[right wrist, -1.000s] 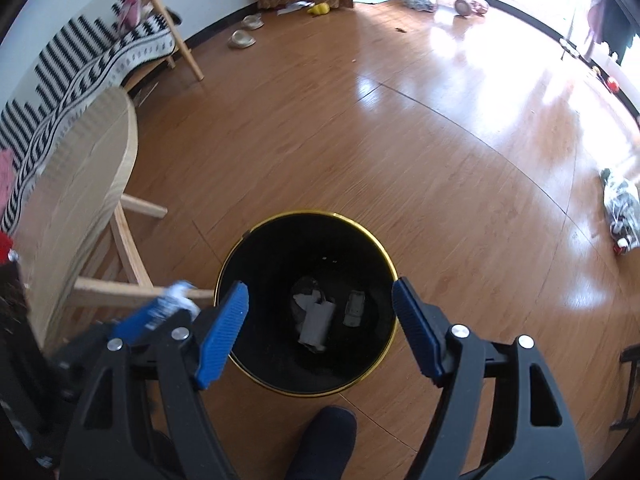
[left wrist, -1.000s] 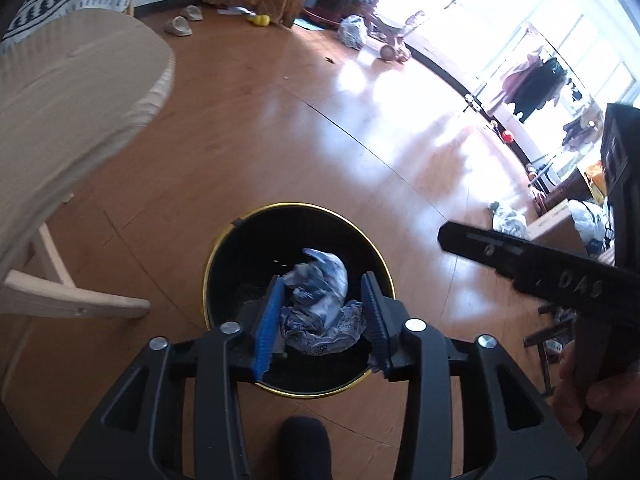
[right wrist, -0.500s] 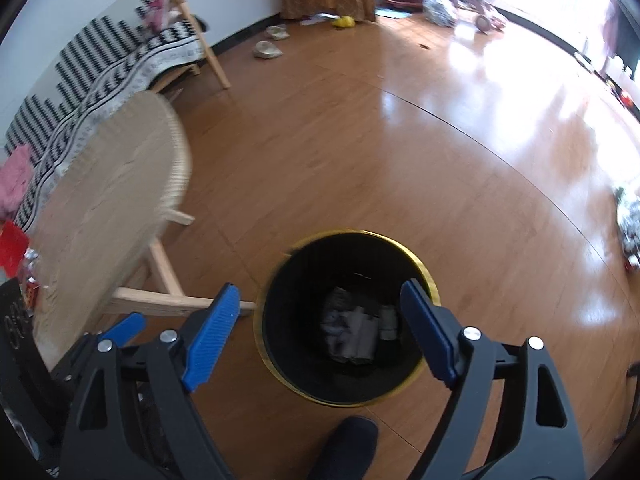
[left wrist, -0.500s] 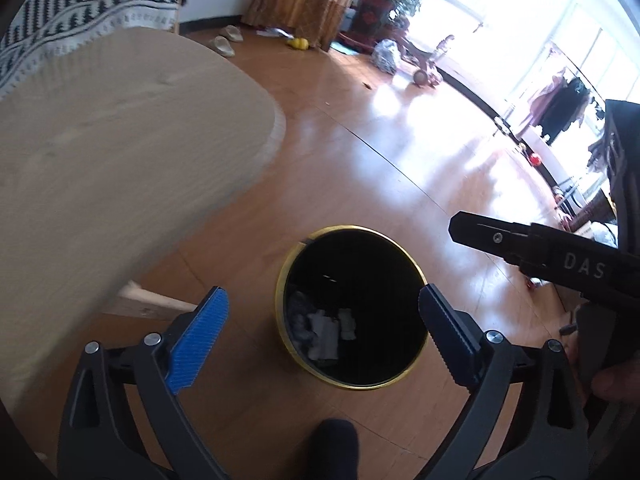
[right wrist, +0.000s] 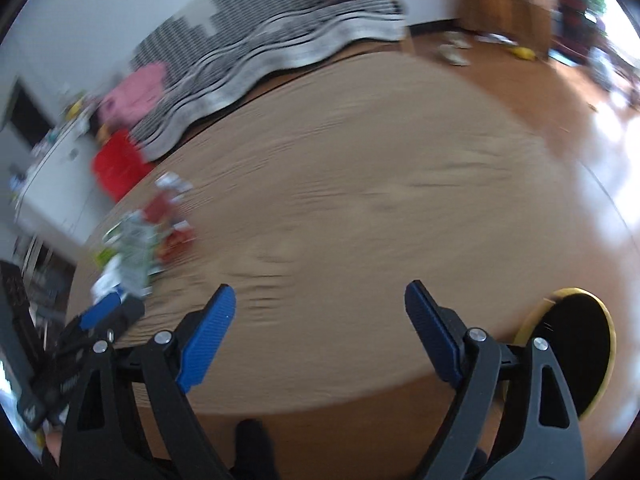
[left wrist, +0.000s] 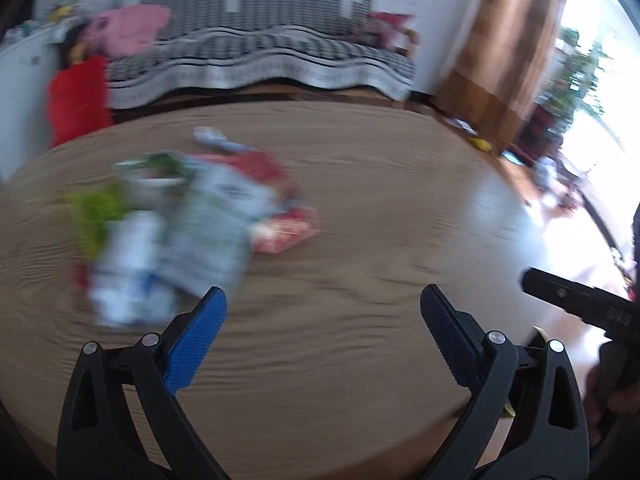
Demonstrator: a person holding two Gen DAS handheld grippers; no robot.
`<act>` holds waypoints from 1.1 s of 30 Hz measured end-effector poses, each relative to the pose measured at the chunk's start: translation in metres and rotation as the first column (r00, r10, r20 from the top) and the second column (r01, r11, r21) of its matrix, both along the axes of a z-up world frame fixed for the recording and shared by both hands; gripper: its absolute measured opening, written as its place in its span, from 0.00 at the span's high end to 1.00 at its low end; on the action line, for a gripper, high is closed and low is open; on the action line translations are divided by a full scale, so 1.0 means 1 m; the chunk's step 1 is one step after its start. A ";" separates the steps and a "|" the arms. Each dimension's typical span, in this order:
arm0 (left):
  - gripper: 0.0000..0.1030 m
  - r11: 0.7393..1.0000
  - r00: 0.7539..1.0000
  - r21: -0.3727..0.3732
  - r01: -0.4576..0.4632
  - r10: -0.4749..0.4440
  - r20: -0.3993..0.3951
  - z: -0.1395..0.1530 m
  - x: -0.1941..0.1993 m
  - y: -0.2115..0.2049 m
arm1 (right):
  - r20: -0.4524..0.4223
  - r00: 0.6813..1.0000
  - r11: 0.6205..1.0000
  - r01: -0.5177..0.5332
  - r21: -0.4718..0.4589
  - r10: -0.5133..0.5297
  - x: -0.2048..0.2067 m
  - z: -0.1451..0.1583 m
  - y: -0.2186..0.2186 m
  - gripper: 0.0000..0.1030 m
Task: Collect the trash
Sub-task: 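Grasp the white tissue with the left gripper while the right grasps the green box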
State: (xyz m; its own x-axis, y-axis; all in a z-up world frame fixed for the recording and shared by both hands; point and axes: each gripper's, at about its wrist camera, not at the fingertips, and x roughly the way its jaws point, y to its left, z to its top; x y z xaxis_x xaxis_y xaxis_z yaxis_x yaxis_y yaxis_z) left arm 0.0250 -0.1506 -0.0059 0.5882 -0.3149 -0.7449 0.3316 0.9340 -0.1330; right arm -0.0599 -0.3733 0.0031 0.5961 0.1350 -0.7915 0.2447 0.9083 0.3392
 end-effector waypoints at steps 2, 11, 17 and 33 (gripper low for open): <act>0.08 0.996 0.997 0.050 -0.078 0.076 0.028 -0.003 0.013 0.037 | -0.001 0.998 0.998 -0.064 -0.016 0.064 0.020 -0.004 0.039 0.19; 0.08 0.991 0.993 0.072 -0.112 0.110 0.030 -0.019 0.057 0.090 | -0.003 0.983 0.982 -0.186 -0.032 0.186 0.068 -0.020 0.133 0.19; 0.84 0.988 0.995 0.118 -0.098 0.094 0.039 -0.024 0.070 0.092 | -0.018 0.982 0.982 -0.187 -0.006 0.187 0.091 -0.033 0.147 0.19; 0.87 0.975 0.974 0.008 -0.220 0.220 0.052 0.010 0.049 0.164 | -0.031 0.984 0.984 -0.173 0.047 0.175 0.146 -0.053 0.211 0.18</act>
